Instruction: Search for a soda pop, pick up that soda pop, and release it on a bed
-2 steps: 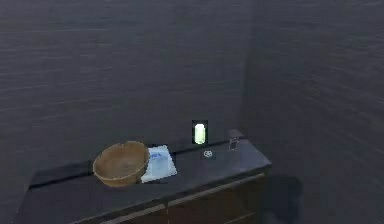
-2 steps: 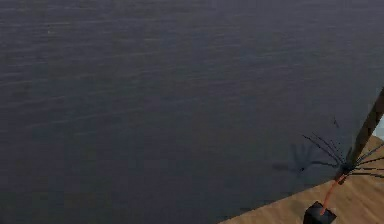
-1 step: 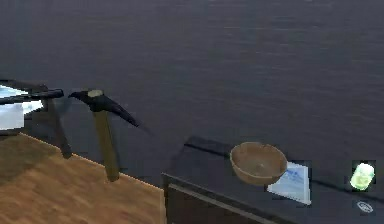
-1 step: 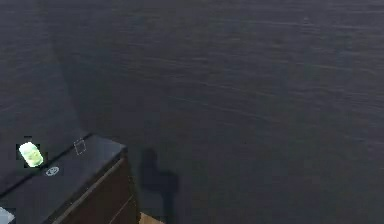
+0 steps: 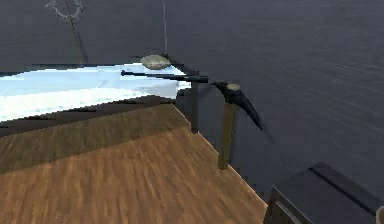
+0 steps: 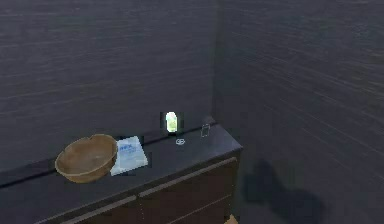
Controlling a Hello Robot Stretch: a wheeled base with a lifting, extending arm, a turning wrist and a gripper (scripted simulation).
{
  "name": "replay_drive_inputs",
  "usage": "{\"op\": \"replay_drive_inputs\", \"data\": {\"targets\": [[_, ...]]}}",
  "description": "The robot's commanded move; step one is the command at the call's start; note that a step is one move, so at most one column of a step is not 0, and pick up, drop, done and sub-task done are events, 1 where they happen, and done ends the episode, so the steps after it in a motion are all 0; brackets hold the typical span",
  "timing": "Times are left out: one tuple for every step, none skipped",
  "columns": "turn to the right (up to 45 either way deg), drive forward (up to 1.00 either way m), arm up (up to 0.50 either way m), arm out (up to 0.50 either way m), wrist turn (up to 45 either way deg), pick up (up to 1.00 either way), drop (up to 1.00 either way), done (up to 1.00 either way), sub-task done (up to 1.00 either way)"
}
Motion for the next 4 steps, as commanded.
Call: {"op": "replay_drive_inputs", "data": {"targets": [[-3.0, 0.0, 0.0, 0.0, 0.0, 0.0, 0.0, 0.0, 0.0], [45.0, 0.0, 0.0, 0.0, 0.0, 0.0, 0.0, 0.0, 0.0], [45.0, 0.0, 0.0, 0.0, 0.0, 0.0, 0.0, 0.0, 0.0], [18.0, 0.0, 0.0, 0.0, 0.0, 0.0, 0.0, 0.0, 0.0]]}}
